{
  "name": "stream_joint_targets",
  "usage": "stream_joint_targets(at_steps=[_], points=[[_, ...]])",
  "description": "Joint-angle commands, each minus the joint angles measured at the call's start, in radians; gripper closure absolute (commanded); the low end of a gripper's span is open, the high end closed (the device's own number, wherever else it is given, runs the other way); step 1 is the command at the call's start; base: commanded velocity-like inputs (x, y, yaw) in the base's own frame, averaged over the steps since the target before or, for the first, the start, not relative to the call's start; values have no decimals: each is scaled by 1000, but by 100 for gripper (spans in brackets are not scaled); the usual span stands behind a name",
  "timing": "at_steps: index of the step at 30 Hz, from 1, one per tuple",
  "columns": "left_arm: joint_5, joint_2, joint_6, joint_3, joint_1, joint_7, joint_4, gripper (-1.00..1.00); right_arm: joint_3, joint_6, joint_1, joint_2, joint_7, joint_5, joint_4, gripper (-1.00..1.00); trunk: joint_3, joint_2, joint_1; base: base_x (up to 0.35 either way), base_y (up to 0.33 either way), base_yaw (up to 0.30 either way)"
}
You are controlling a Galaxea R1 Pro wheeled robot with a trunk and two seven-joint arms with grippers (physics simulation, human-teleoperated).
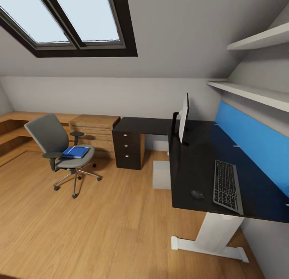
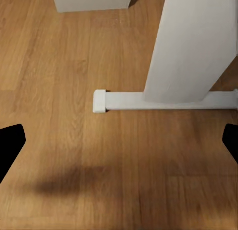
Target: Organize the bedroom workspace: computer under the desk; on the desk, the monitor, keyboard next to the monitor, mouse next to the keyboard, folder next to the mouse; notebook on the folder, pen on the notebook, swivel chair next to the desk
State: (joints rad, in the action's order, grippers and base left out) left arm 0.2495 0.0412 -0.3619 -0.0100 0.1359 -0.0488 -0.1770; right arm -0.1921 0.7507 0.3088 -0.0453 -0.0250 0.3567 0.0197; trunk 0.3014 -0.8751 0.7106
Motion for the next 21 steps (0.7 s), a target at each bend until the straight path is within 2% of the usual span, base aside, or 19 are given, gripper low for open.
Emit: stream_joint_targets(at_steps=[1,8,11,16,18,19,21], points=[[2,0,-3,-2,1,-3,1,-100,-8,-4,1,0,-3,10,1,-100,1,-1,0,-3,-23,0],[2,0,-3,-2,1,-3,0,-100,-7,-111,2,-7,-2,12,-39,-100,1,-1,0,-1,-9,0],[3,0,-3,-1,1,-3,1,-100,-8,-185,3,-21,-1,13,-138,-100,1,-1,0,0,-1,0],[3,1,-3,-2,1,-3,1,-100,-6,-264,3,-24,1,15,-190,-100,1,-1,0,0,0,0],[3,2,-3,-2,1,-3,1,-100,3,-399,3,-33,2,17,-286,-100,1,-1,0,0,0,0],[2,3,-3,-3,1,-3,1,-100,8,-441,3,-36,2,17,-321,-100,1,-1,0,0,0,0],[2,4,-3,-3,1,-3,7,-100,49,-643,3,-44,6,17,-485,-100,1,-1,0,0,0,0]])
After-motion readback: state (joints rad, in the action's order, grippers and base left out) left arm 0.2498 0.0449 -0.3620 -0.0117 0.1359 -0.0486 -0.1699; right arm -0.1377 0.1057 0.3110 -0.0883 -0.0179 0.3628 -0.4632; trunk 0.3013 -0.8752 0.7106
